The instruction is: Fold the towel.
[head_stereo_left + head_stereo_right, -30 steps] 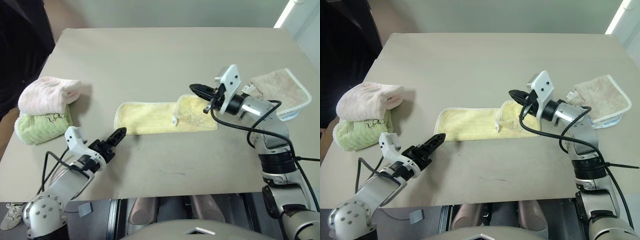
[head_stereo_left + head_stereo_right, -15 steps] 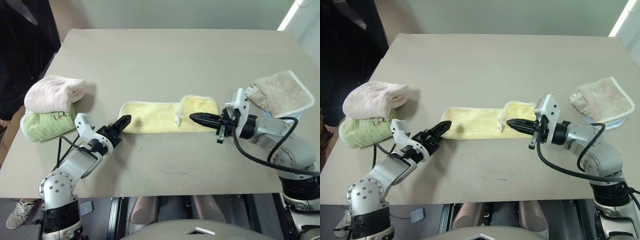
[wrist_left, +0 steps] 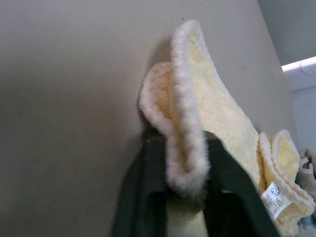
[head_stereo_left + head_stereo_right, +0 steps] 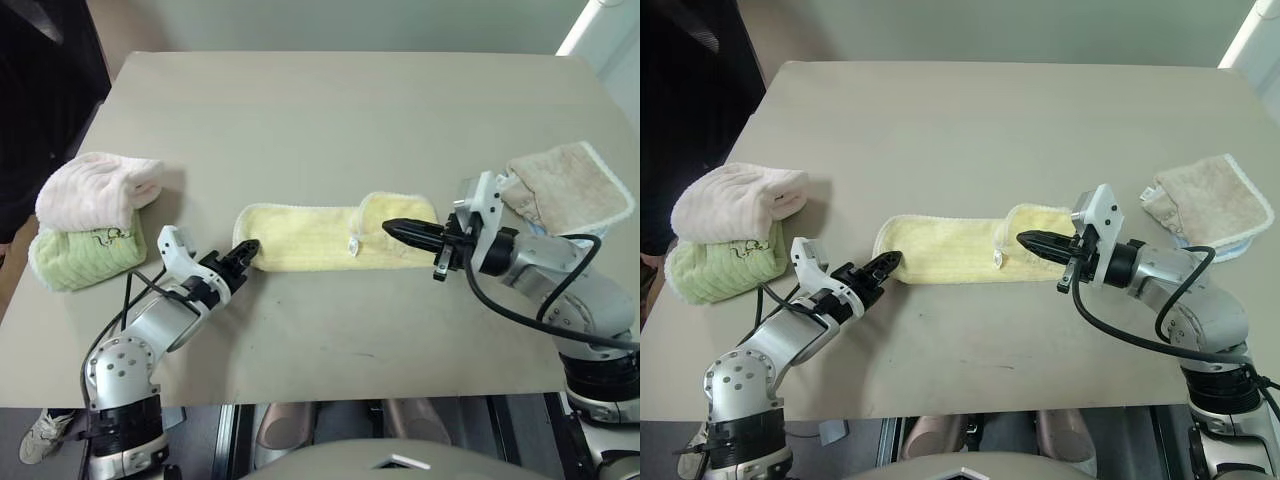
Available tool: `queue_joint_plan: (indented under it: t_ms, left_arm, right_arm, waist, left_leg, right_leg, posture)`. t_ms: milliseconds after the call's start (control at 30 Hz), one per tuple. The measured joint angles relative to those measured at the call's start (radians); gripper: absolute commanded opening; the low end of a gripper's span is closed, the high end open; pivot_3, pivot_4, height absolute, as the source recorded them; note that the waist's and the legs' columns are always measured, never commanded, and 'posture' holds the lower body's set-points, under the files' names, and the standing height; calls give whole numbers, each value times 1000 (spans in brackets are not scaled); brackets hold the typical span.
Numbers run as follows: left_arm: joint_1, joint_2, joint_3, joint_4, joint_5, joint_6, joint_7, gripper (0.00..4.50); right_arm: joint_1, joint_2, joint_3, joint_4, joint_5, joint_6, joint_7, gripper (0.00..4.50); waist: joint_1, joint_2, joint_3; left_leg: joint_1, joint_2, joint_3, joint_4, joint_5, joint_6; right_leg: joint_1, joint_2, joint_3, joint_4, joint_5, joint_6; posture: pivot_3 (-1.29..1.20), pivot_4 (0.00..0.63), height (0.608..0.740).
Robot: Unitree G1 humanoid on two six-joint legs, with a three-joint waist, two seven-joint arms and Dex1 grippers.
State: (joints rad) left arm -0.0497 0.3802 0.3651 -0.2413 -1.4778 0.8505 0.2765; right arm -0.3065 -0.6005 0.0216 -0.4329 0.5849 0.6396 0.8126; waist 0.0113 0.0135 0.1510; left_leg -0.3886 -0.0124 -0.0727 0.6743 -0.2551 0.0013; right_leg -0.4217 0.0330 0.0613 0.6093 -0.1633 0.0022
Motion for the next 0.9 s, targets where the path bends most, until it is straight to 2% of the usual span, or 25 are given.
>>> queue_joint_plan:
  t_ms: [200, 367, 533, 633, 733, 900]
  left_arm:
    - [-33, 73, 34, 5, 30, -11, -75, 36]
    - [-97, 216, 73, 7, 99, -14, -224, 36]
    - [-188, 286, 37, -37, 119, -4, -376, 36]
    - [-268, 314, -92, -107, 180, 21, -494, 36]
    - [-361, 321, -301, -152, 325, 25, -630, 36]
    - [-501, 248, -541, -125, 527, 19, -785, 36]
  right_arm:
    - [10, -2, 0, 6, -1, 0, -6, 0]
    - [44, -15, -24, 17, -1, 0, -10, 0]
    - [85, -41, -68, 62, -12, -2, -23, 0]
    - [94, -42, -91, 93, -22, -6, -38, 0]
    - [100, -42, -101, 115, -33, -10, -51, 0]
    - [108, -40, -132, 130, -42, -20, -80, 0]
  waist:
    - [0, -1, 0]
    - [2, -2, 0]
    - [5, -3, -1]
    - [6, -3, -1]
    - [6, -3, -1]
    - [2, -3, -1]
  left_leg:
    - [0, 1, 0, -3, -2, 1]
    - [0, 2, 1, -4, -6, 1]
    - [0, 2, 1, -4, -8, 1]
    - [0, 2, 1, -3, -8, 1]
    - [0, 2, 1, -3, -8, 1]
    - [0, 4, 1, -2, -8, 2]
  right_leg:
    - [-1, 0, -1, 1, -2, -5]
    - [-2, 0, -2, 1, -4, -3]
    - [-2, 0, -1, 1, -4, -2]
    - [-1, -1, -1, 1, -4, -2]
    - [-2, -1, -1, 2, -4, -2]
    - [-2, -1, -2, 2, -3, -2]
  posture:
    - [0, 150, 740]
    - [0, 150, 740]
    - [0, 150, 740]
    - [0, 150, 740]
    - [0, 150, 740]
    - [0, 150, 740]
